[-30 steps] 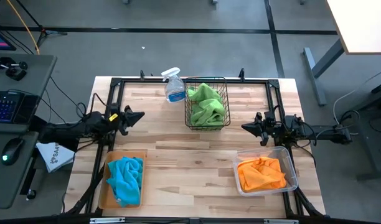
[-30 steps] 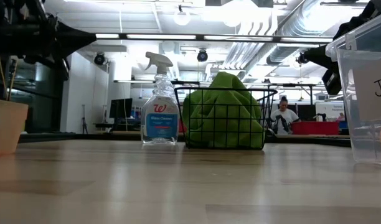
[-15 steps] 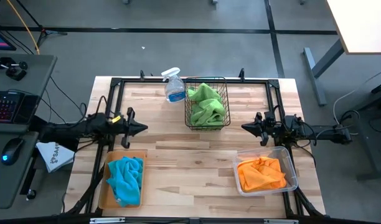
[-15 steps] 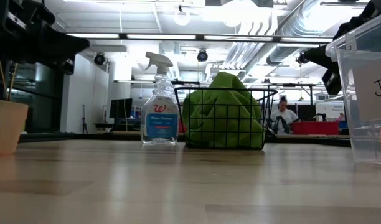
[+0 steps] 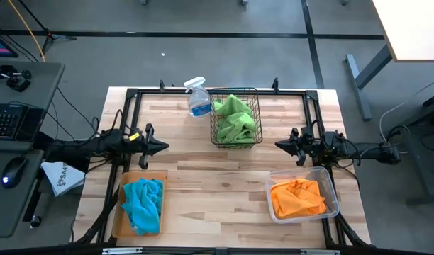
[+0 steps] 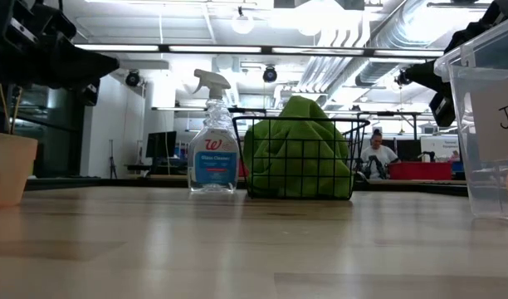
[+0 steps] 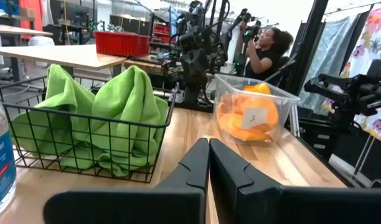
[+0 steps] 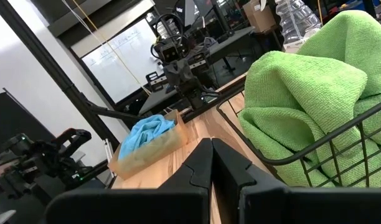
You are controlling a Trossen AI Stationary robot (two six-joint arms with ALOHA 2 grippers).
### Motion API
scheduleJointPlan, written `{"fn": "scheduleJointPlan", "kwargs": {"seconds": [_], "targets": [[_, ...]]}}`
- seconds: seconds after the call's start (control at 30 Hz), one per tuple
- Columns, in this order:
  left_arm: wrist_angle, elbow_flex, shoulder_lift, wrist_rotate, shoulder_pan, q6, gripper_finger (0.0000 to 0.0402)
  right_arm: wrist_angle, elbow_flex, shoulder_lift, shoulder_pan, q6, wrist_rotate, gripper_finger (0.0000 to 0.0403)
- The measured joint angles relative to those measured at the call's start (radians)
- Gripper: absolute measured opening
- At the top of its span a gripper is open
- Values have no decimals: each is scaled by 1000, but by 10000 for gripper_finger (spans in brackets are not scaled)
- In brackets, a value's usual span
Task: Sort microfiber towel by color & place in baskets
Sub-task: Return to Home Position
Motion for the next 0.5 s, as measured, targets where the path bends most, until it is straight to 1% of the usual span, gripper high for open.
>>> {"fn": "scheduleJointPlan", "kwargs": {"seconds": [0.5], "targets": [[-3,0,6,0,0,0,0,0,0,0,0,0,0,0]]}}
